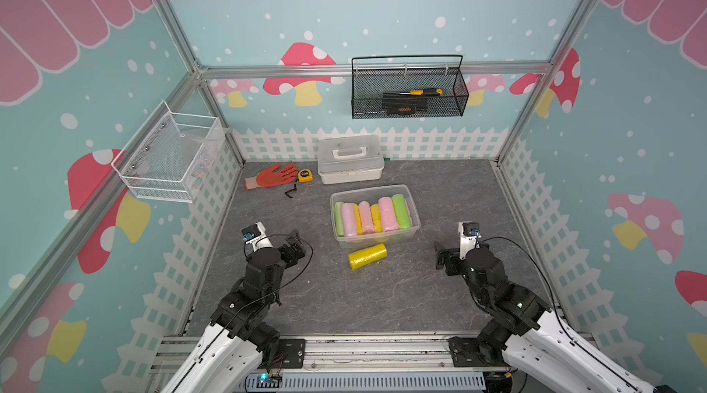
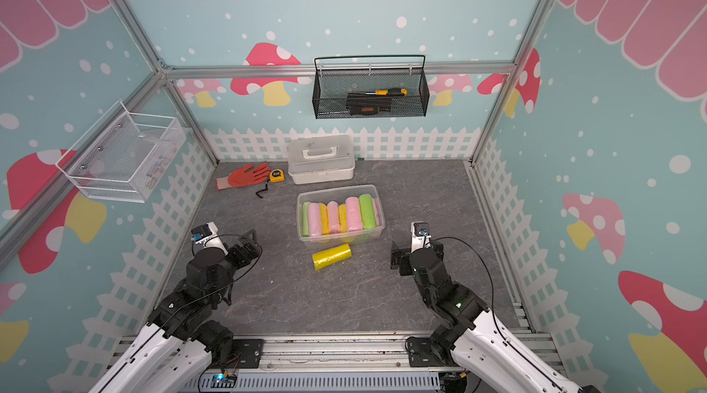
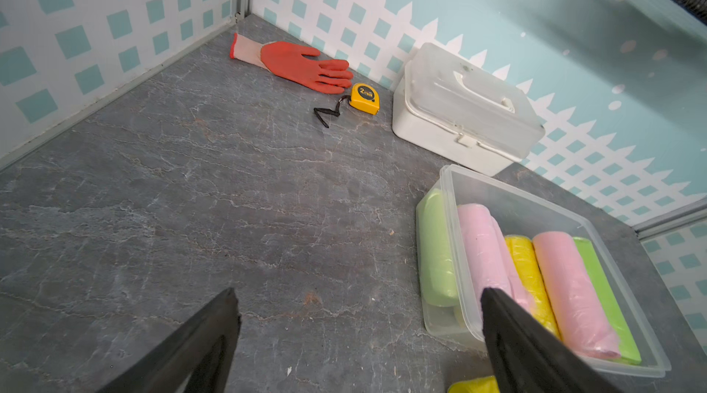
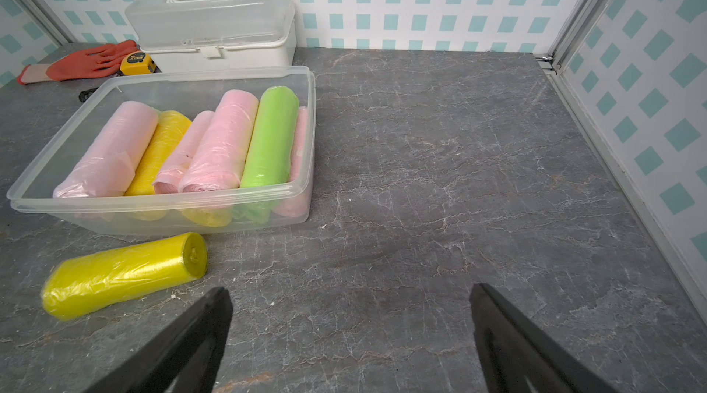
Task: Put the roll of trash bags into the storage box
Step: Pick up the roll of trash bags from the center of the board.
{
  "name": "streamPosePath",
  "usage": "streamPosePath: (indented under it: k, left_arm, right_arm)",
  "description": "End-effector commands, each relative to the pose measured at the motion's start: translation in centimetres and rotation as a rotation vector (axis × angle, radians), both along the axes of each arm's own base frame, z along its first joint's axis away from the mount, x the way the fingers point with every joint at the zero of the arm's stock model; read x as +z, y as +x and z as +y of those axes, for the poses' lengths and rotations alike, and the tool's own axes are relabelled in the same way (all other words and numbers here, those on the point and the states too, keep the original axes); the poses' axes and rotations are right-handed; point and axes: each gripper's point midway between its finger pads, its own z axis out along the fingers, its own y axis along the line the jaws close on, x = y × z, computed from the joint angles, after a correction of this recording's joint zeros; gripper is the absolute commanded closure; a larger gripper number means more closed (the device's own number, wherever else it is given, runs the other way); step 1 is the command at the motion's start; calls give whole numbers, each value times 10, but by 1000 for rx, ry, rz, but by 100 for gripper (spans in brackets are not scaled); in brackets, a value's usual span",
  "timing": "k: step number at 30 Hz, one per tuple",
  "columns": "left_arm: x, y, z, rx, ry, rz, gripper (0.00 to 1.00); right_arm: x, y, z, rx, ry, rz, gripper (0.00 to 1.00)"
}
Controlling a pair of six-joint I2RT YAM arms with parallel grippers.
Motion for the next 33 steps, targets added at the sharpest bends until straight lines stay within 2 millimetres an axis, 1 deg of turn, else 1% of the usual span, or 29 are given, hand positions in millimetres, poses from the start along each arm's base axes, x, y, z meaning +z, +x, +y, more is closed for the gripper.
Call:
streamPosePath:
  k: [1, 6, 9, 10, 11, 13, 16, 18, 21, 24, 26, 30, 33]
  left_arm:
    - [7, 8, -19, -93, -3, 22, 1]
    - [0, 17, -48, -227, 73, 76, 2]
    - [2, 15, -71, -319, 122, 52, 2]
    - [3, 13, -81, -360, 137, 42, 2]
    - [6, 13, -85, -362, 170, 31, 2]
    - [7, 10, -99, -401, 229, 24, 1]
    - [5, 5, -131, -508, 322, 30, 1]
    - [-2, 2, -153, -580, 390, 57, 1]
    - [-13, 2, -176, -647, 460, 104, 2]
    - [-25, 1, -194, -705, 499, 150, 5]
    - [-31, 0, -201, -735, 512, 171, 5]
    - [-41, -6, -213, -796, 512, 209, 5]
    - [-49, -6, -219, -825, 527, 246, 9]
  right_arm:
    - [-9, 3, 7, 21, -24, 21, 1]
    - [-15, 8, 15, 47, -54, 66, 1]
    - [-16, 9, 17, 52, -64, 84, 1]
    - [-18, 9, 18, 54, -68, 89, 1]
    - [-19, 10, 19, 53, -68, 92, 2]
    - [-20, 11, 19, 50, -74, 96, 1]
    - [-21, 11, 19, 51, -80, 102, 1]
    - [-19, 11, 18, 49, -84, 105, 1]
    - [-17, 10, 15, 36, -92, 101, 1]
    - [-15, 9, 12, 28, -90, 91, 1]
    - [-15, 9, 11, 24, -87, 86, 1]
    - [-16, 9, 10, 19, -91, 87, 1]
    - [-15, 9, 9, 17, -97, 90, 1]
